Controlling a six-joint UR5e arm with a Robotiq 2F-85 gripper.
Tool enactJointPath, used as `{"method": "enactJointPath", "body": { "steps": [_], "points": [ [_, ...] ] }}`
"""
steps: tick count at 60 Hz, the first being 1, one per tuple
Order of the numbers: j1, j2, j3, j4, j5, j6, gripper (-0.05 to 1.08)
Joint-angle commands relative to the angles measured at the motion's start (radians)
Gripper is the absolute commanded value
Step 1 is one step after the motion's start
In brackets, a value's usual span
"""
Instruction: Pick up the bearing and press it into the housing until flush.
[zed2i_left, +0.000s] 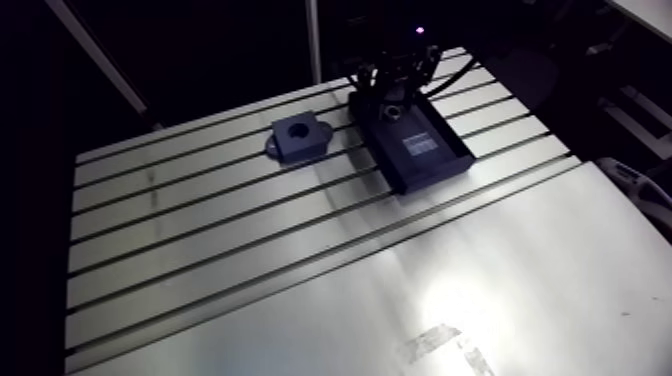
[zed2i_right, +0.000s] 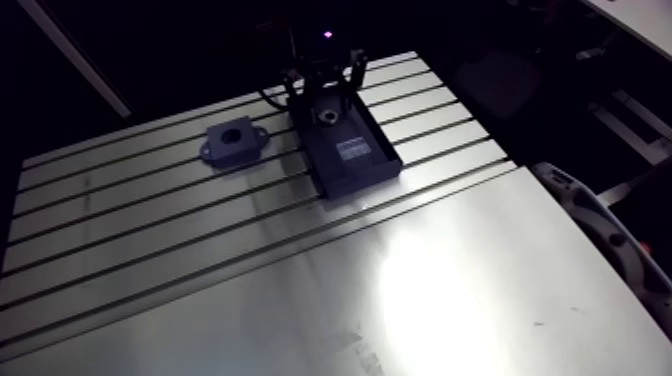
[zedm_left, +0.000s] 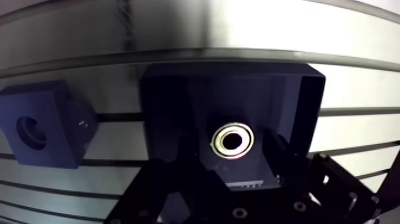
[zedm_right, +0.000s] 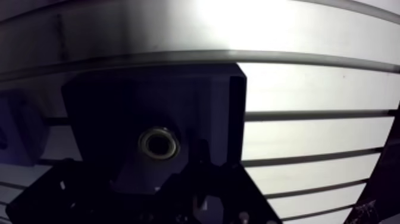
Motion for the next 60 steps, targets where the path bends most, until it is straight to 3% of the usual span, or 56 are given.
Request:
{"method": "enactJointPath", "body": {
  "steps": [1, 28, 60],
  "points": [
    [0.001, 0.007, -0.002, -0.015, 0.0, -0.002, 0.38],
    [0.002, 0.003, -0.002, -0.014, 0.003, -0.003, 0.41],
    [0.01, 0.003, -0.003, -0.014, -0.009, -0.003, 0.44]
  ]
}}
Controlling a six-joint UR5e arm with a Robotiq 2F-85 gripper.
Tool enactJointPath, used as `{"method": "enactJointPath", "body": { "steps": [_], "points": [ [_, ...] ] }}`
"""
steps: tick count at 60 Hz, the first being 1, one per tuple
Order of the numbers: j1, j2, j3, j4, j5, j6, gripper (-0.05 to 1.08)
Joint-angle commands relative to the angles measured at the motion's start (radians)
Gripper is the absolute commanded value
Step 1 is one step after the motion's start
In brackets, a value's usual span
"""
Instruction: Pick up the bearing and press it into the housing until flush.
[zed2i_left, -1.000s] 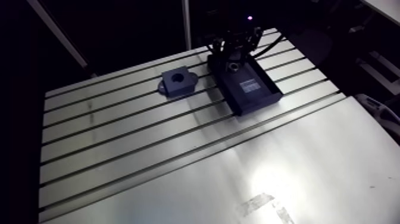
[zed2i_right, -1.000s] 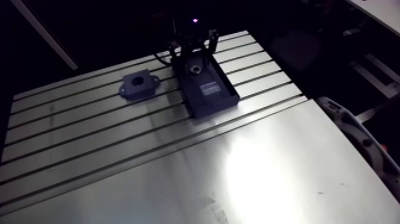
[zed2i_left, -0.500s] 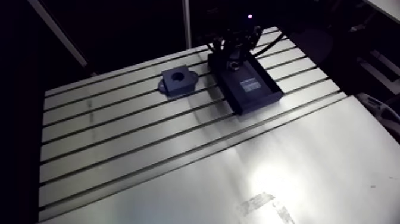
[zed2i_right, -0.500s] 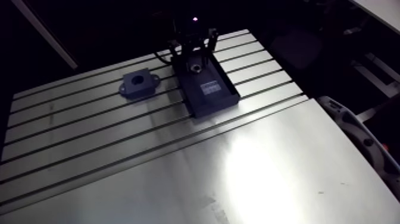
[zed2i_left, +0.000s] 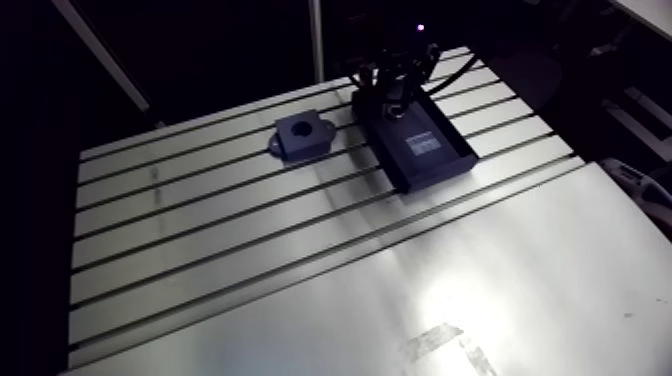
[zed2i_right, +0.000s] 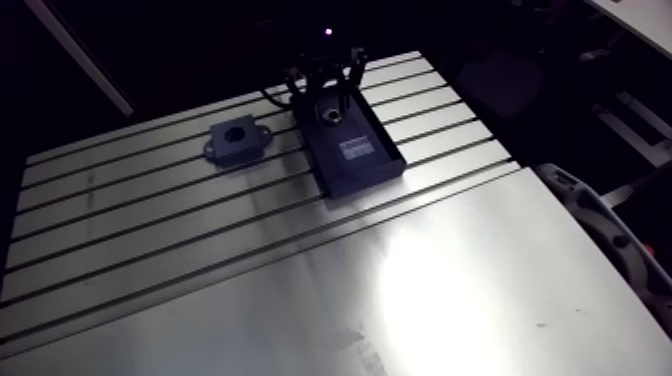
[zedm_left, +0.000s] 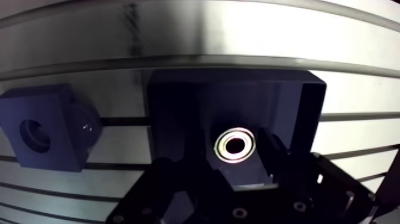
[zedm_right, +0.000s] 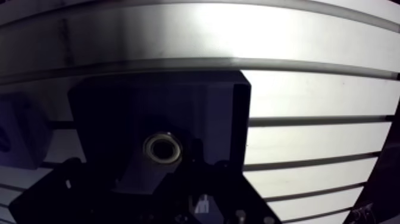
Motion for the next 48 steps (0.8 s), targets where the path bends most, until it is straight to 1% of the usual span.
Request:
{"method": "enactJointPath", "body": {
  "steps": [1, 23, 26, 38, 41, 48],
  "points": [
    [-0.001, 0.001, -0.001, -0.001, -0.005, 0.0, 0.44],
    [-0.003, 0.002, -0.003, -0.001, -0.005, -0.008, 0.44],
    [-0.003, 0.002, -0.003, -0.001, -0.005, -0.009, 0.46],
    [-0.006, 0.004, 0.0, -0.001, -0.005, -0.011, 0.46],
    [-0.006, 0.002, 0.0, -0.003, -0.005, -0.011, 0.49],
    [-0.006, 0.002, 0.0, -0.003, -0.003, -0.011, 0.49]
  ]
}}
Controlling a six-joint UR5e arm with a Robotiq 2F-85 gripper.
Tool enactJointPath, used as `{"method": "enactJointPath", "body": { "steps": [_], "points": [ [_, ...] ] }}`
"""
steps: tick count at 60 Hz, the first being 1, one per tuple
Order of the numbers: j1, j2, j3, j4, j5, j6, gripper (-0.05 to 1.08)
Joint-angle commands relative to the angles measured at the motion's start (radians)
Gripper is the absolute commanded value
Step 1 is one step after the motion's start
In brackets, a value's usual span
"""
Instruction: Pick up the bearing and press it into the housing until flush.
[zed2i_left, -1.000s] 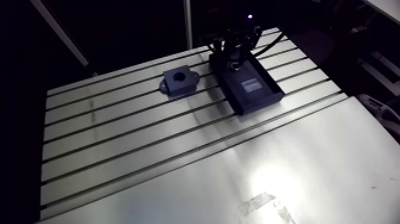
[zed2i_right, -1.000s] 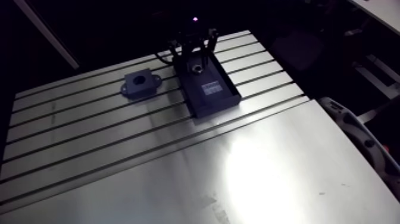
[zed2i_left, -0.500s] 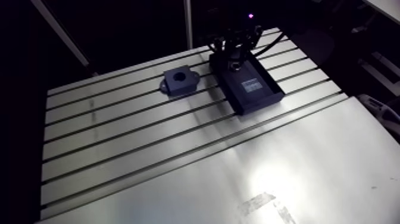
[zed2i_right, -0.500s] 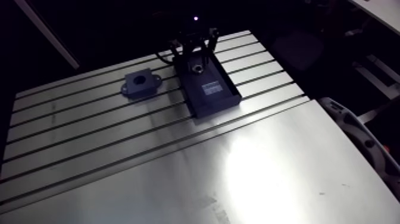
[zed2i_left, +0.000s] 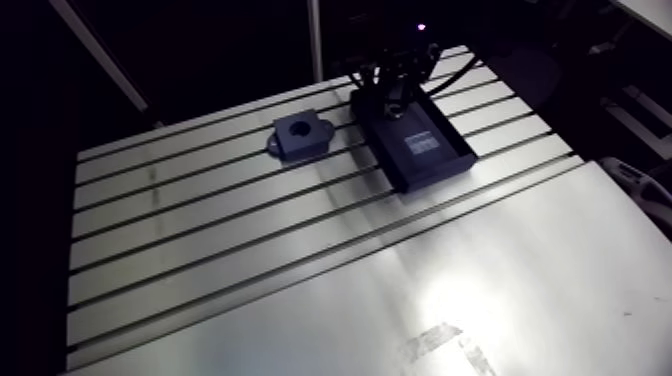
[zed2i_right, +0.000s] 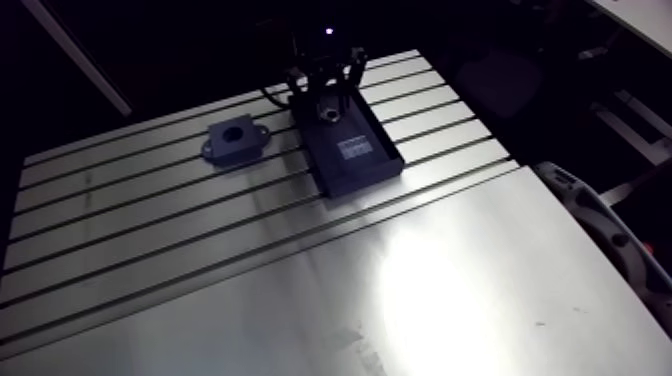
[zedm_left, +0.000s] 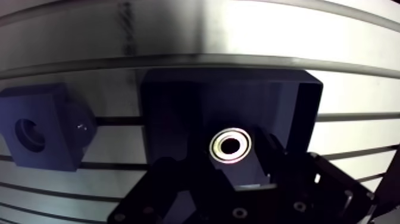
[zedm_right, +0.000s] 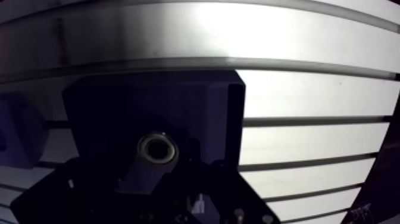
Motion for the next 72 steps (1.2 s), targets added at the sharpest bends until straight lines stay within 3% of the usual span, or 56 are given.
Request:
{"method": "enactJointPath", "body": {
  "steps": [1, 54, 72],
  "points": [
    [-0.001, -0.001, 0.001, -0.001, 0.001, -0.001, 0.49],
    [-0.004, -0.008, 0.001, 0.0, 0.006, -0.001, 0.63],
    [0.004, -0.062, -0.001, 0.018, 0.011, 0.002, 0.65]
  ]
}}
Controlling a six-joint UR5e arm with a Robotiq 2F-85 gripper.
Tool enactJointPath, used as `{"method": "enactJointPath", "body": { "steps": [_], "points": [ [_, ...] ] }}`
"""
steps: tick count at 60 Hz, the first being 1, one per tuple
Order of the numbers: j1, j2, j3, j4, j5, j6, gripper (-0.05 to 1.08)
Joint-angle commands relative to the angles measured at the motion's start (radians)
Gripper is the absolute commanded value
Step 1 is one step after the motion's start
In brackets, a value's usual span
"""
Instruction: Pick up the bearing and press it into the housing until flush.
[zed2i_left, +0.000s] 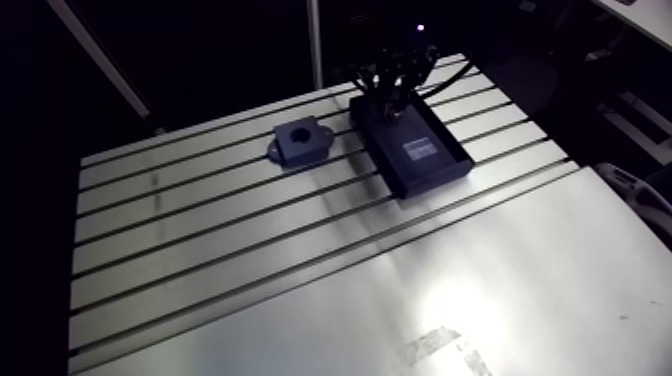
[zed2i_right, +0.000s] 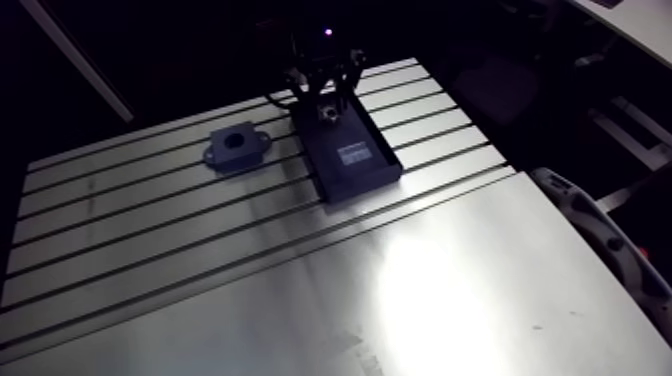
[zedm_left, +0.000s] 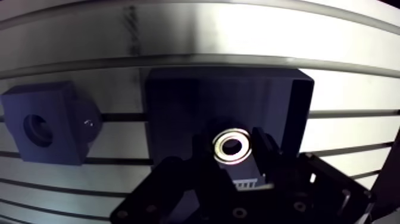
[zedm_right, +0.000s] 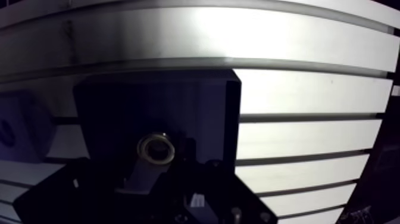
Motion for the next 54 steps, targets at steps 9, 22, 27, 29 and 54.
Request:
{"method": "enactJointPath", "body": {
  "steps": [9, 22, 27, 29, 54],
  "points": [
    [0.008, -0.082, 0.0, 0.055, 0.007, 0.013, 0.68],
    [0.044, -0.119, 0.0, 0.093, 0.009, 0.074, 0.71],
    [0.077, -0.128, -0.001, 0.11, 0.007, 0.111, 0.72],
    [0.088, -0.13, -0.003, 0.117, 0.007, 0.123, 0.73],
    [0.169, -0.118, -0.018, 0.128, 0.007, 0.208, 0.75]
  ]
}}
